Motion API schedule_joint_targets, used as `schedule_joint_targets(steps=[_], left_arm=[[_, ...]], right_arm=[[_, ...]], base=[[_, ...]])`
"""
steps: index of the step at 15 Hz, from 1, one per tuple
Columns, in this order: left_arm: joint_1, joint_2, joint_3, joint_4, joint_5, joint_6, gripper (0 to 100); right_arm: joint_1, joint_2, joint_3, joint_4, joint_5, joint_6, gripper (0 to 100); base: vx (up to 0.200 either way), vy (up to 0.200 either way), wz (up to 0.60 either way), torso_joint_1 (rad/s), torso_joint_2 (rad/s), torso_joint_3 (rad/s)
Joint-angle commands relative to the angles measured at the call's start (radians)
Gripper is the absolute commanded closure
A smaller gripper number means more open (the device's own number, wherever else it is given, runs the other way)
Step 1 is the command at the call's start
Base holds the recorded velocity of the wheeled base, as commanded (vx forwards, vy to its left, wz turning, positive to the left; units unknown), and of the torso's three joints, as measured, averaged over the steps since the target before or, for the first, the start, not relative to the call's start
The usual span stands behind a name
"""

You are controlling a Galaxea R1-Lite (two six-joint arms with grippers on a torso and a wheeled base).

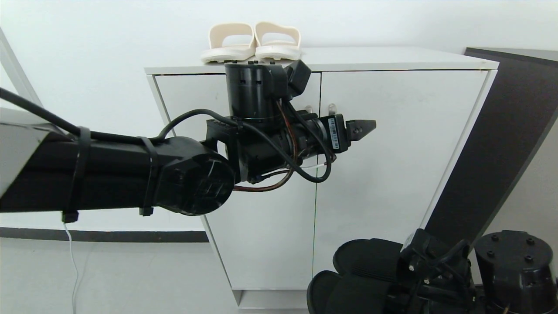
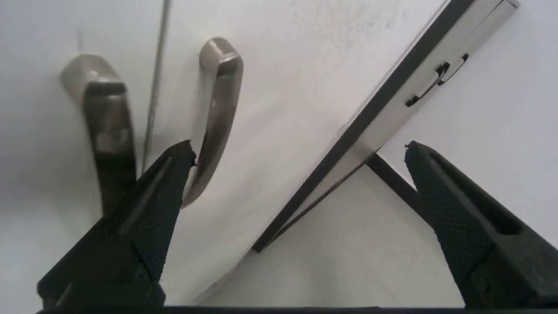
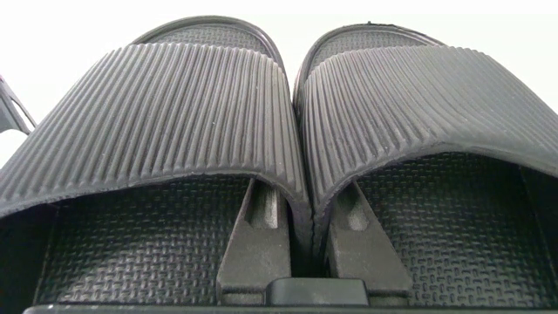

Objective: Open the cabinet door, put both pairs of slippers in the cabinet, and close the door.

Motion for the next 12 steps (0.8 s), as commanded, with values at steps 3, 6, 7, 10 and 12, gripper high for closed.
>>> schedule_joint_targets(steps=[3, 6, 7, 10, 12], left_arm=[[0.006, 0.031, -0.016, 0.0, 0.0, 0.0, 0], [0.009, 0.028, -0.013, -0.001, 0.0, -0.002, 100], [0.009, 0.025, -0.012, -0.001, -0.002, -0.002, 100], [0.012, 0.011, 0.008, -0.001, 0.0, -0.003, 100], [0.012, -0.013, 0.054, -0.006, -0.002, -0.003, 100]], right_arm=[[0.002, 0.001, 0.002, 0.0, 0.002, 0.0, 100], [0.002, 0.003, 0.002, 0.0, 0.002, 0.0, 100], [0.002, 0.001, 0.002, 0.001, 0.0, 0.0, 100], [0.003, -0.002, 0.005, 0.001, 0.0, 0.0, 100], [0.013, -0.006, 0.015, 0.001, 0.002, 0.0, 100]], base=[[0.0, 0.0, 0.0, 0.0, 0.0, 0.0], [0.0, 0.0, 0.0, 0.0, 0.0, 0.0], [0.0, 0.0, 0.0, 0.0, 0.0, 0.0], [0.0, 0.0, 0.0, 0.0, 0.0, 0.0], [0.0, 0.0, 0.0, 0.0, 0.0, 0.0]])
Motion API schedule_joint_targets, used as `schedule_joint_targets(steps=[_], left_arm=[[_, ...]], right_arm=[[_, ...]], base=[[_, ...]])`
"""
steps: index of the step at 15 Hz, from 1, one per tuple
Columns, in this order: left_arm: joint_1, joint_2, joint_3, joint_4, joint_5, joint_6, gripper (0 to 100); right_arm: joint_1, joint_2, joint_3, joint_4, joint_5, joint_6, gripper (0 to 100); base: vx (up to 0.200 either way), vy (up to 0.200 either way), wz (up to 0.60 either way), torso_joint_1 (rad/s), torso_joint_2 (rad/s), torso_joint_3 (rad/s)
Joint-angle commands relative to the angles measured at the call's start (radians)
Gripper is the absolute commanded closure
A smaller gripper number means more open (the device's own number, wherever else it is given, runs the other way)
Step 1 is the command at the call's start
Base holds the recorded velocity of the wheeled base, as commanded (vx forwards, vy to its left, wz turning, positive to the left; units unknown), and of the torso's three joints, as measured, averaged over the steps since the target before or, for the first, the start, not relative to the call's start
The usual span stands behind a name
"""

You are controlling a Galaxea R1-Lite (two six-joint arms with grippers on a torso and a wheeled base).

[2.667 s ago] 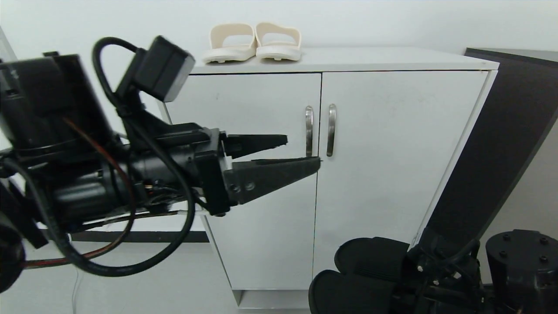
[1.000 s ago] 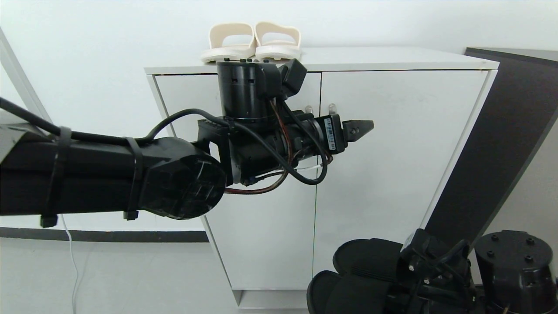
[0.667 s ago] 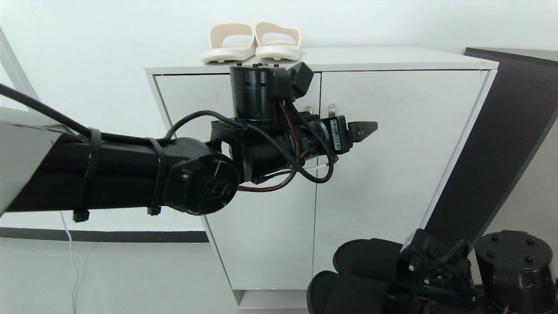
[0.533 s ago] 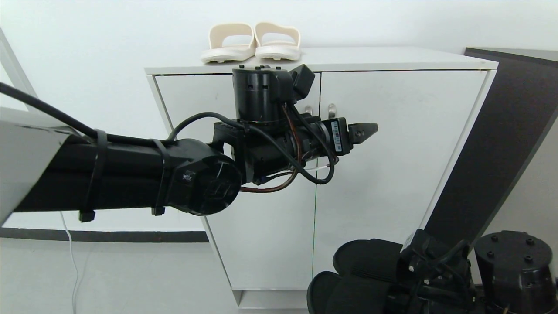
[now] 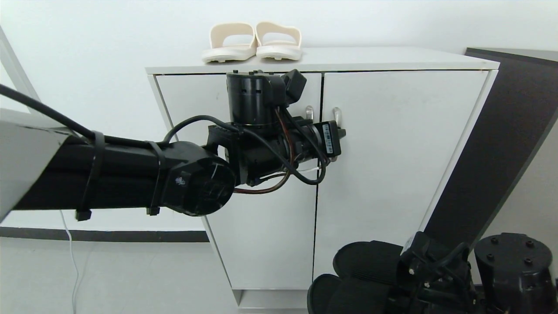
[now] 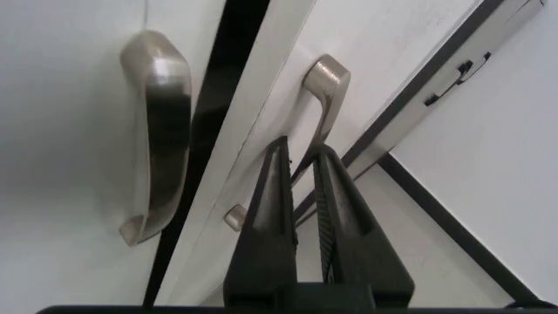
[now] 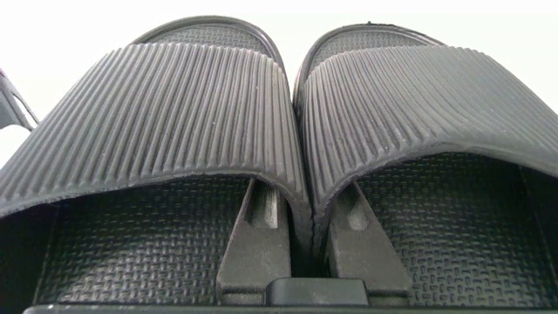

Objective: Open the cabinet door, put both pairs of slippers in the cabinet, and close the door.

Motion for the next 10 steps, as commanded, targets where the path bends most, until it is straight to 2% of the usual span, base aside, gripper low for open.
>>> schedule_joint_targets(steps=[1, 4, 8, 10], left_arm=[[-0.001, -0.044, 0.055, -0.002, 0.0, -0.002, 100], [-0.01, -0.116, 0.164, -0.028, -0.002, 0.017, 100], [-0.03, -0.197, 0.316, -0.124, -0.002, 0.018, 100], [-0.049, -0.252, 0.395, -0.153, 0.0, 0.018, 100]], right_arm=[[0.011, -0.007, 0.013, 0.0, 0.005, -0.001, 100], [0.051, -0.026, 0.037, 0.0, 0.011, 0.004, 100], [0.082, -0.102, 0.094, 0.0, 0.134, -0.001, 100], [0.083, -0.112, 0.103, 0.0, 0.151, -0.001, 100]], base=[[0.0, 0.0, 0.0, 0.0, 0.0, 0.0], [0.0, 0.0, 0.0, 0.0, 0.0, 0.0], [0.0, 0.0, 0.0, 0.0, 0.0, 0.0], [0.0, 0.0, 0.0, 0.0, 0.0, 0.0]])
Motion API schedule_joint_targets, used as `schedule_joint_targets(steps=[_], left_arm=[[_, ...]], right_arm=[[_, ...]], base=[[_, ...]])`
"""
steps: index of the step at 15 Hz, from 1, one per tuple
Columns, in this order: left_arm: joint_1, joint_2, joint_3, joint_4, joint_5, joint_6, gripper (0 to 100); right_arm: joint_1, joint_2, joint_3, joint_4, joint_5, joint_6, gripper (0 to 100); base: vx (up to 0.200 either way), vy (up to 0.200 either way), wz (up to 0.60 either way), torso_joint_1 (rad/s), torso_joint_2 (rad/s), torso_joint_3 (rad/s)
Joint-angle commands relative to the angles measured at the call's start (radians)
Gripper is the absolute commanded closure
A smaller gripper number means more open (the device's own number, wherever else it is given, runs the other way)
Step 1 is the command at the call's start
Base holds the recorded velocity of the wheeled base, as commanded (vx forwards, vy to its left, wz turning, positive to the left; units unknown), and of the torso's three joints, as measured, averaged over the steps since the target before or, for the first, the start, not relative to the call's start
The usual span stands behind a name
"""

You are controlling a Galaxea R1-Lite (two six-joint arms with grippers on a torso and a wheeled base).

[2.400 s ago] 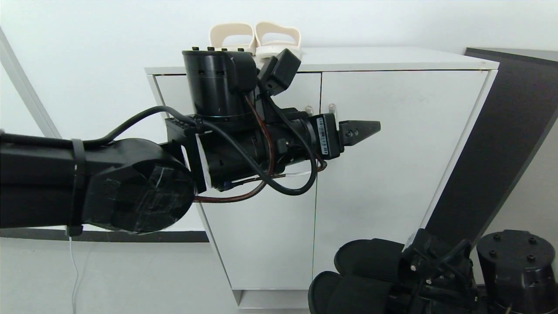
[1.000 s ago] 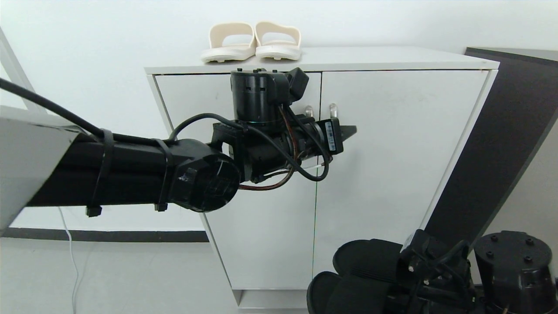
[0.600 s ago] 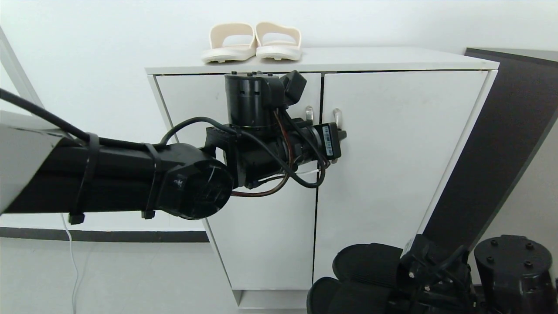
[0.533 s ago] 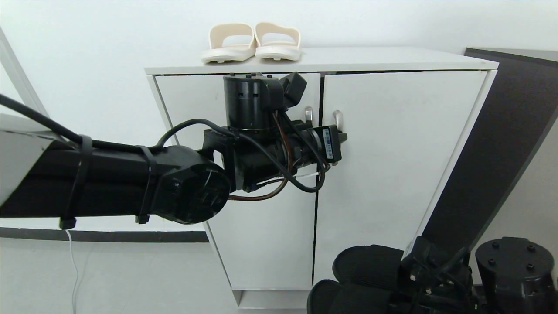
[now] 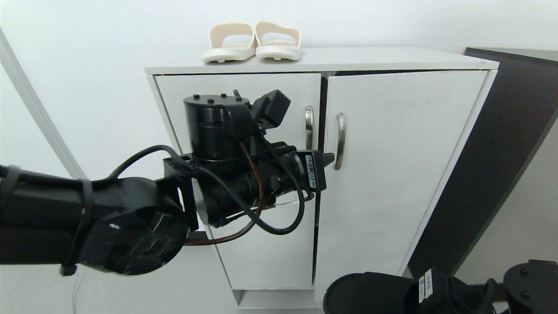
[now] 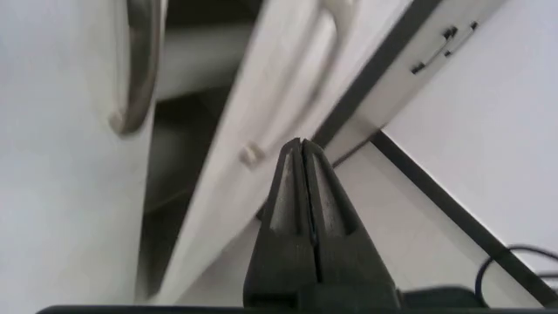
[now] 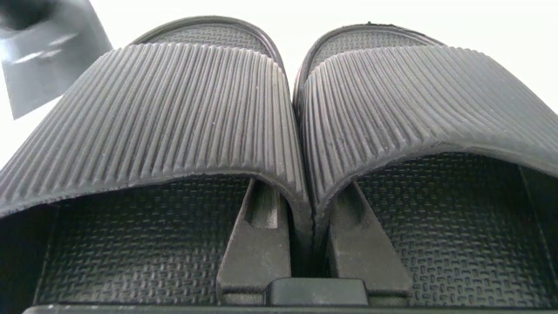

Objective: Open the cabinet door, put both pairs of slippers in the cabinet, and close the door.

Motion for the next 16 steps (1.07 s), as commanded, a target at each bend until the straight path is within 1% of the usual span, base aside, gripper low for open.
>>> schedule_joint_targets(steps=[1, 3, 5, 8, 9, 16], left_arm=[[-0.018, -0.103, 0.098, -0.03, -0.001, 0.001, 100], [-0.014, -0.134, 0.121, -0.035, -0.001, 0.001, 100], [0.026, -0.126, 0.108, -0.035, -0.007, -0.001, 100], [0.057, -0.075, 0.062, -0.041, -0.005, -0.001, 100], [0.066, -0.042, 0.03, -0.052, -0.005, -0.001, 100], [0.069, 0.064, -0.096, -0.053, -0.005, -0.003, 100]], right_arm=[[0.002, -0.024, 0.01, 0.0, 0.004, -0.001, 100], [0.002, -0.022, 0.008, 0.0, 0.004, -0.002, 100], [0.002, -0.02, 0.008, 0.0, 0.004, -0.004, 100], [0.002, -0.022, 0.008, 0.0, 0.002, -0.005, 100], [0.002, -0.022, 0.008, 0.0, -0.001, -0.011, 100], [0.002, -0.02, 0.008, 0.0, -0.004, -0.019, 100]], base=[[0.0, 0.0, 0.0, 0.0, 0.0, 0.0], [0.0, 0.0, 0.0, 0.0, 0.0, 0.0], [0.0, 0.0, 0.0, 0.0, 0.0, 0.0], [0.0, 0.0, 0.0, 0.0, 0.0, 0.0], [0.0, 0.0, 0.0, 0.0, 0.0, 0.0], [0.0, 0.0, 0.0, 0.0, 0.0, 0.0]])
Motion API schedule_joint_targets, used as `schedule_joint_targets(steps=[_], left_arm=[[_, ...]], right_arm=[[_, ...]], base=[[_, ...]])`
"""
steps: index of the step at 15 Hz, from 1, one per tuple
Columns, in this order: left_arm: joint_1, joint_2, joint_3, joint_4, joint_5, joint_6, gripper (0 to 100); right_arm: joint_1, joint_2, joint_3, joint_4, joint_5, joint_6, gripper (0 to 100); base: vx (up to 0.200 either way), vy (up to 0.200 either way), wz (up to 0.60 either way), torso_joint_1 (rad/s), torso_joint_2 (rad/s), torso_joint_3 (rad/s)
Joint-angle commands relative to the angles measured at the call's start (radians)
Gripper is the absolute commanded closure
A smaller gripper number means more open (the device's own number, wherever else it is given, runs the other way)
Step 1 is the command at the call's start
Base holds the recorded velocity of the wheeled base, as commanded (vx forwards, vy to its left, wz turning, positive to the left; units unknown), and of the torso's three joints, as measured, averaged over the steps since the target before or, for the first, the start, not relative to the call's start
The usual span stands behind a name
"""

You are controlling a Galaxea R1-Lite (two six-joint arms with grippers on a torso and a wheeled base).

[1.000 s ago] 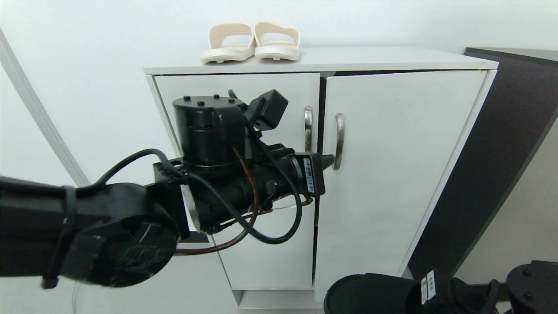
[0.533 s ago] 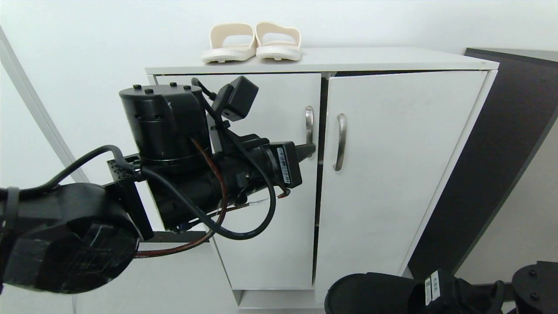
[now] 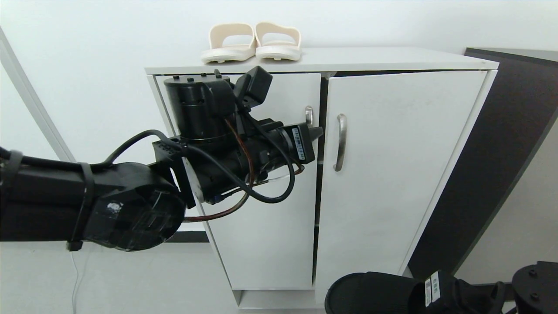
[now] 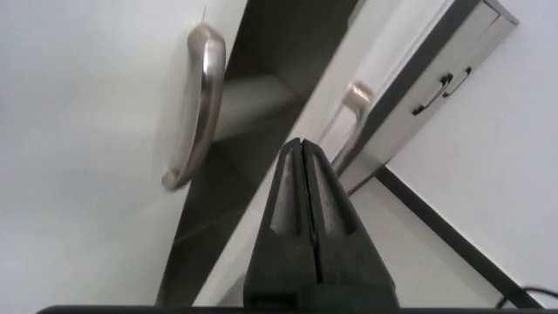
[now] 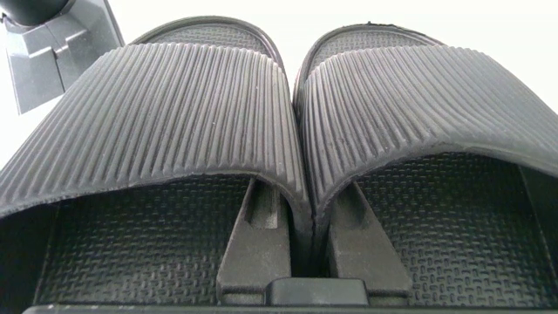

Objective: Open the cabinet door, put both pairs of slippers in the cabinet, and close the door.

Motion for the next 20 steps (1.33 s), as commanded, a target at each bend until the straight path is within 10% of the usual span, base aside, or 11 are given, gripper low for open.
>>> schedule_joint_targets(steps=[1, 20], left_arm=[[0.002, 0.052, -0.043, 0.005, 0.005, -0.003, 100], [0.032, 0.126, -0.175, 0.04, 0.008, -0.003, 100]], right_arm=[[0.0, 0.0, 0.0, 0.0, 0.001, -0.005, 100], [0.0, 0.017, 0.007, 0.0, 0.001, -0.007, 100]], base=[[0.0, 0.0, 0.0, 0.0, 0.0, 0.0], [0.0, 0.0, 0.0, 0.0, 0.0, 0.0]])
